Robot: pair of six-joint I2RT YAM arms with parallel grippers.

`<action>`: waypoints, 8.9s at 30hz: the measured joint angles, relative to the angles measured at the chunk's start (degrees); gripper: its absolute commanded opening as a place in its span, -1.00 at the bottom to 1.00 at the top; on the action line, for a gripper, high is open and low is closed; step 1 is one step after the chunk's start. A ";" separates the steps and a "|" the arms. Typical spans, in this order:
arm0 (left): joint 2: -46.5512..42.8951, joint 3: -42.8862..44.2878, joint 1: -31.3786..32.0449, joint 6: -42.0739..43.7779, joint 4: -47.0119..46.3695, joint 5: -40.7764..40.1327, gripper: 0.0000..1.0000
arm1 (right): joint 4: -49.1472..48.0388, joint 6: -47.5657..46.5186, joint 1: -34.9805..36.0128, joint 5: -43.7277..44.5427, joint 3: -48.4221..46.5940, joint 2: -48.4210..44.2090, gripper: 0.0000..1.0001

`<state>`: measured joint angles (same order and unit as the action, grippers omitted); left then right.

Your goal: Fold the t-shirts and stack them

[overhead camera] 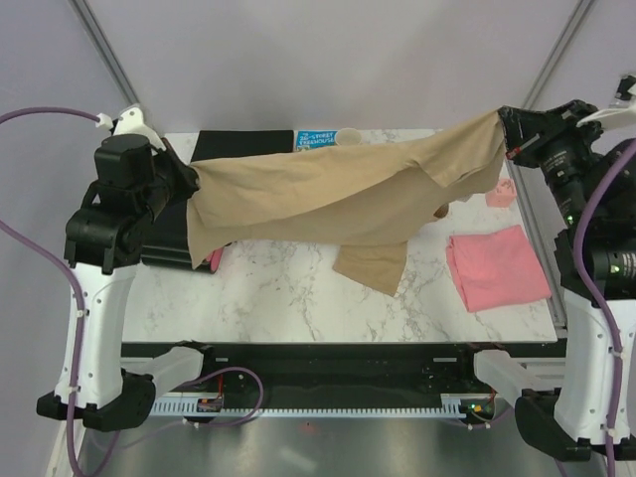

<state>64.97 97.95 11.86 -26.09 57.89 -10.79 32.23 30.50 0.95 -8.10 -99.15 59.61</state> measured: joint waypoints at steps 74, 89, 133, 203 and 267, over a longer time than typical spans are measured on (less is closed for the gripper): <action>44.70 1.11 -0.17 1.42 -8.20 1.22 -0.62 | -21.81 3.39 6.03 -2.56 10.69 52.41 -1.00; 44.54 4.59 -2.45 2.51 -1.03 1.05 -0.13 | -19.45 3.32 6.01 -2.23 4.44 58.75 -1.00; 33.59 -23.32 0.02 -1.68 -13.27 15.08 0.01 | -5.73 -13.09 6.32 1.22 2.91 52.48 -0.09; 25.99 -28.02 0.22 0.02 -9.97 12.63 0.01 | 3.67 -23.85 14.64 7.93 1.07 66.60 -0.92; 25.99 -28.96 0.24 0.00 -10.45 14.10 0.01 | 7.69 -23.06 14.69 10.69 -2.27 63.98 -1.00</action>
<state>90.96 68.99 12.10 -26.09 47.44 3.31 39.92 7.44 15.64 2.59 -101.43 123.59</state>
